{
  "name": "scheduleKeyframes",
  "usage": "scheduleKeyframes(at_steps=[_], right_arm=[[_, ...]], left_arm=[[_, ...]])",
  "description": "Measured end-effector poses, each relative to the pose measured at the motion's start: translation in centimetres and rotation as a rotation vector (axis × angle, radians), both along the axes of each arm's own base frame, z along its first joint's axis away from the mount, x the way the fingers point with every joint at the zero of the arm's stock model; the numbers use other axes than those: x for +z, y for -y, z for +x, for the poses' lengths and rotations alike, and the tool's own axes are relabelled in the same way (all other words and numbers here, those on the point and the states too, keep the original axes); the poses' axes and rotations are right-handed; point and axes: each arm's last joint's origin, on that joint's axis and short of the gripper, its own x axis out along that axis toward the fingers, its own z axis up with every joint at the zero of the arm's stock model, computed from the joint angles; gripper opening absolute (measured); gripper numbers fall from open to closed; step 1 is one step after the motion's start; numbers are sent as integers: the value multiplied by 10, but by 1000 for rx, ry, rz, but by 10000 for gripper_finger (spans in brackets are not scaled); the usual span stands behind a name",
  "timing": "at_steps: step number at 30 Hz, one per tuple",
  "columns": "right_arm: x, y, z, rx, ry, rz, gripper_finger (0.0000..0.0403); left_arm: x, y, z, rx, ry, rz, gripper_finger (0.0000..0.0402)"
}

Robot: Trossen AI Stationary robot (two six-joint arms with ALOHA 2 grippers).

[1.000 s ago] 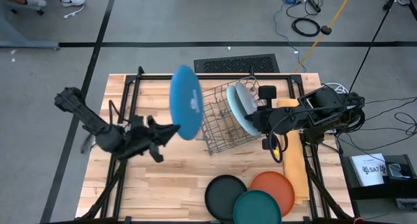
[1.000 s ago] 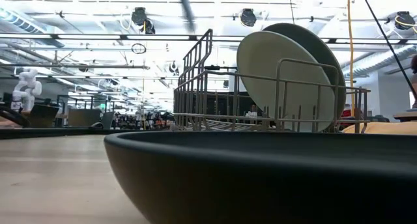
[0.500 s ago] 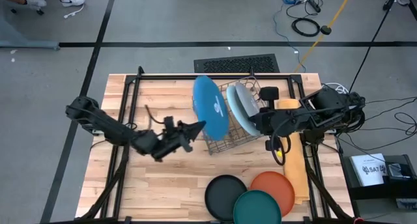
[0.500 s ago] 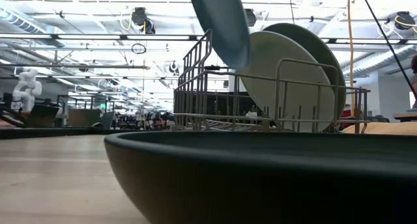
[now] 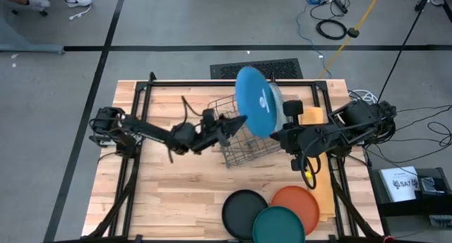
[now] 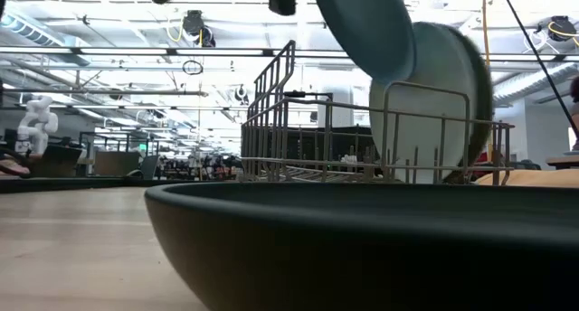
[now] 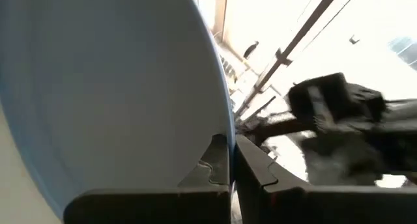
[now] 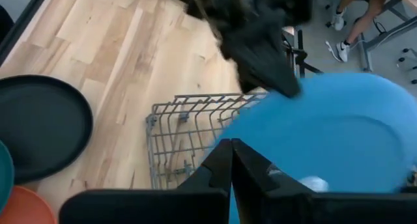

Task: Sort dishes
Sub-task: Put the blue plate into the dish rack

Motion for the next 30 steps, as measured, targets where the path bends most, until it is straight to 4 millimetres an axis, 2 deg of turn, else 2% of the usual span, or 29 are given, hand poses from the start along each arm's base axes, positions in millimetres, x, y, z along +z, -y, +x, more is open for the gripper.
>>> scheduleKeyframes(at_steps=[6, 11, 14, 17, 24, 27, 30], right_arm=[[0, -3, -2, 5, -4, 3, 0], [-1, -3, -2, 0, -11, 4, 0], [-1, -3, -3, -2, -14, 5, 0], [-2, -2, -3, -7, -22, 5, 0], [-4, -1, -5, -14, -47, -4, 0], [-3, 0, -6, -20, -43, -13, 0], [-2, 1, -8, -24, -35, -22, 0]], left_arm=[[-2, -29, 23, -27, -2, 32, 0], [-1, -35, 26, -60, 12, 13, 0], [2, -27, 23, -90, -5, 17, 0], [8, -11, 18, -84, -55, -11, 0], [-8, 27, 15, -41, -189, -133, 0], [-18, 31, 12, 17, -218, -200, 0], [-21, 28, 12, 54, -214, -230, 0]])
